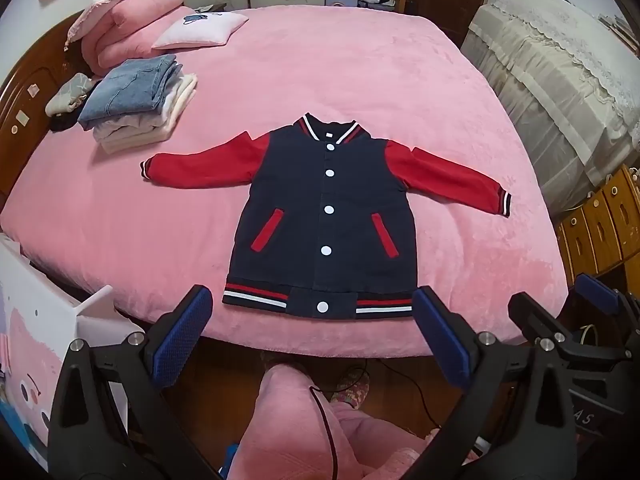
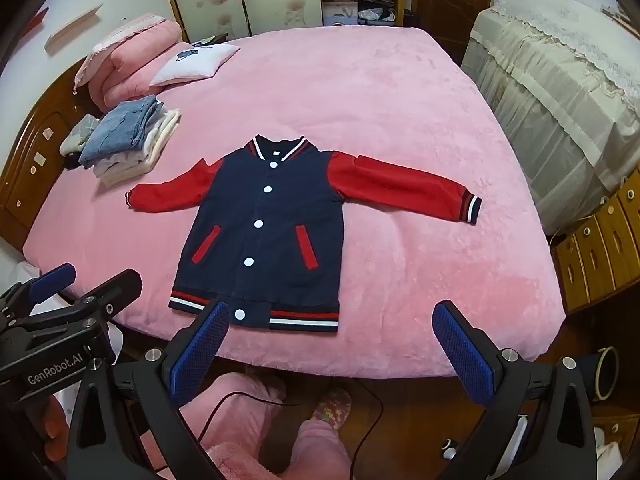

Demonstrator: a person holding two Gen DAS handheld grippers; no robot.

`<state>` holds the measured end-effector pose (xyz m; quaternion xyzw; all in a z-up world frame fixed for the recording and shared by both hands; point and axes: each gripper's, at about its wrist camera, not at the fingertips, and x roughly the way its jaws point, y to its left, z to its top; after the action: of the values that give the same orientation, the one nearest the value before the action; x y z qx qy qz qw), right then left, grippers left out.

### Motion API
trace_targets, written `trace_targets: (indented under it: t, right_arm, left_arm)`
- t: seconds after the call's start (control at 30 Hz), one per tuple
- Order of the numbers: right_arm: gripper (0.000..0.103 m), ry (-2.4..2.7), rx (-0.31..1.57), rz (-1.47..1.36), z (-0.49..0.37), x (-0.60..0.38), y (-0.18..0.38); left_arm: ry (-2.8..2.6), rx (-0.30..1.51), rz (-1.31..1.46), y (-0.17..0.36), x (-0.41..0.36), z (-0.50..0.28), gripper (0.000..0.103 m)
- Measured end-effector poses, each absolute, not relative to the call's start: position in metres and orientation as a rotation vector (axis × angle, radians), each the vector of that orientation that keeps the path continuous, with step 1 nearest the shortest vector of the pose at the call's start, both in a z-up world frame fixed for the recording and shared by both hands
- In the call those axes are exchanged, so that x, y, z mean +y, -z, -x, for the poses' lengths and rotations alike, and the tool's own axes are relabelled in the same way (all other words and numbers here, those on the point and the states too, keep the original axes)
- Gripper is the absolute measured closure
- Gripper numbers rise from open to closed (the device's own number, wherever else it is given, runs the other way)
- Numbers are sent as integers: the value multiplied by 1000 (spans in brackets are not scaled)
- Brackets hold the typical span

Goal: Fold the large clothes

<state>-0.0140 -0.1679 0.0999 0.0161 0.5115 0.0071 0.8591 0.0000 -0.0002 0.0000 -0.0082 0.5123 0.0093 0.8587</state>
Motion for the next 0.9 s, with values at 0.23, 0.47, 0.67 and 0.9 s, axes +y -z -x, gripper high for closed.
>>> trace_targets:
  t: [0.23,0.47,0.67,0.9]
  right_arm:
    - [0,-15,1078,-36,13,-168,-100]
    - [0,-12,1077,-32,12,-167,-100]
    - [0,-4,1076,-24,11,-171,-102]
    - [0,-1,1078,-22,9,-171,-101]
  left_arm:
    - [-17,1077,20,0,0,0,4]
    - [-17,1080,21,0,0,0,4]
    - [-17,1082,21,0,0,0,4]
    - [-18,1083,21,0,0,0,4]
